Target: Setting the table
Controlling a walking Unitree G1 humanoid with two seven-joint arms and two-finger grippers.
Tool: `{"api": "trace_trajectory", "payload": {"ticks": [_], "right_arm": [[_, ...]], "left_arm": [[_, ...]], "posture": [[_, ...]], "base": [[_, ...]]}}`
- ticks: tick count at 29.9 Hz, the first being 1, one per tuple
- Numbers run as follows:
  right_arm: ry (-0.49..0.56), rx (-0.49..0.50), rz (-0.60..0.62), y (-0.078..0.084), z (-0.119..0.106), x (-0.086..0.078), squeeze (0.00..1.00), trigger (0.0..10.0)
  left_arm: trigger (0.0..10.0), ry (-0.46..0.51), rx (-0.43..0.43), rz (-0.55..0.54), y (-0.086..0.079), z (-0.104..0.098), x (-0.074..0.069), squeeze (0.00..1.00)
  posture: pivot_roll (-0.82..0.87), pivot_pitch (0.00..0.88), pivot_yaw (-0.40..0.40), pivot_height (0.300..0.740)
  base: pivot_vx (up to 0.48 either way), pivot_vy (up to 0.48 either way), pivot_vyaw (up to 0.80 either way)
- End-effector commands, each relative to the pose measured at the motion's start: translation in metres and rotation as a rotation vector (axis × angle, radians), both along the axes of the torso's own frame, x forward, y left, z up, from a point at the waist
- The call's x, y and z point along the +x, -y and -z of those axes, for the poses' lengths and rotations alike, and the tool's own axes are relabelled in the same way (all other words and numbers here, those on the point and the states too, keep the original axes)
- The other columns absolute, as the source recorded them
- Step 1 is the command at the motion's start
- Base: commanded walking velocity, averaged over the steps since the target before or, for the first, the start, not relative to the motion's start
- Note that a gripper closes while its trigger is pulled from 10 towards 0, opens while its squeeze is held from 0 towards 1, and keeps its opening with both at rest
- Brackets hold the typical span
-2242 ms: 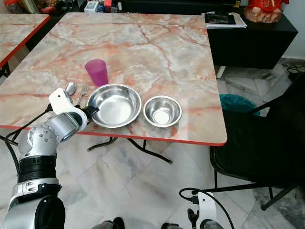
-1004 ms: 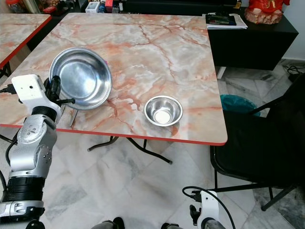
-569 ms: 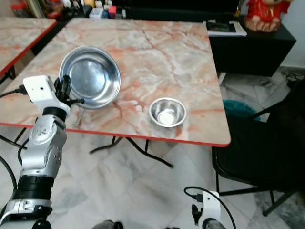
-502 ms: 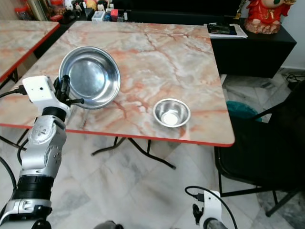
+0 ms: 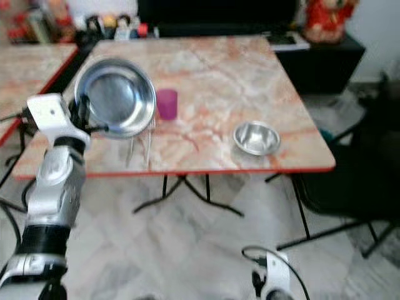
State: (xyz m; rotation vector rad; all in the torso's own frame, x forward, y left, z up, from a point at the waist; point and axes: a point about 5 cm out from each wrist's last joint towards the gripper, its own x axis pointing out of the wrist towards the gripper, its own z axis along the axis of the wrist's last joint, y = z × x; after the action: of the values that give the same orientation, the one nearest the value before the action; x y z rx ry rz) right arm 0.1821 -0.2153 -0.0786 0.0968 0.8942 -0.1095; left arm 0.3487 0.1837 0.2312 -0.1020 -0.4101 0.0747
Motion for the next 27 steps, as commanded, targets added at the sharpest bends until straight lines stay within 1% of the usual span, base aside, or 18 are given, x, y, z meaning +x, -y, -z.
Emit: {"api": "trace_trajectory", "payload": {"ticks": [1,10,27], "right_arm": [[-0.003,0.016,0.007,-0.0056,0.0015,-0.0006,0.0,10.0],[-0.003,0.021,0.006,-0.0063,0.0016,-0.0006,0.0,10.0],[0.004,0.025,0.007,-0.0066,0.0006,0.0015,0.0,10.0]], "left_arm": [[10.0,0.006,0.025,-0.046,-0.0124,-0.0019,-0.003,0.0],[10.0,-0.01,0.035,-0.062,-0.0157,0.0017,-0.0032,0.0],[10.0,-0.015,0.039,-0.076,-0.0178,-0.0001,-0.0014,0.0]], "posture": [[0.02,0.117,0.016,0.74],[0.03,0.124,0.017,0.74],[0.03,0.146,0.015,0.74]], "base": [[0.0,0.48,0.0],[0.0,0.48,0.0],[0.0,0.48,0.0]]}}
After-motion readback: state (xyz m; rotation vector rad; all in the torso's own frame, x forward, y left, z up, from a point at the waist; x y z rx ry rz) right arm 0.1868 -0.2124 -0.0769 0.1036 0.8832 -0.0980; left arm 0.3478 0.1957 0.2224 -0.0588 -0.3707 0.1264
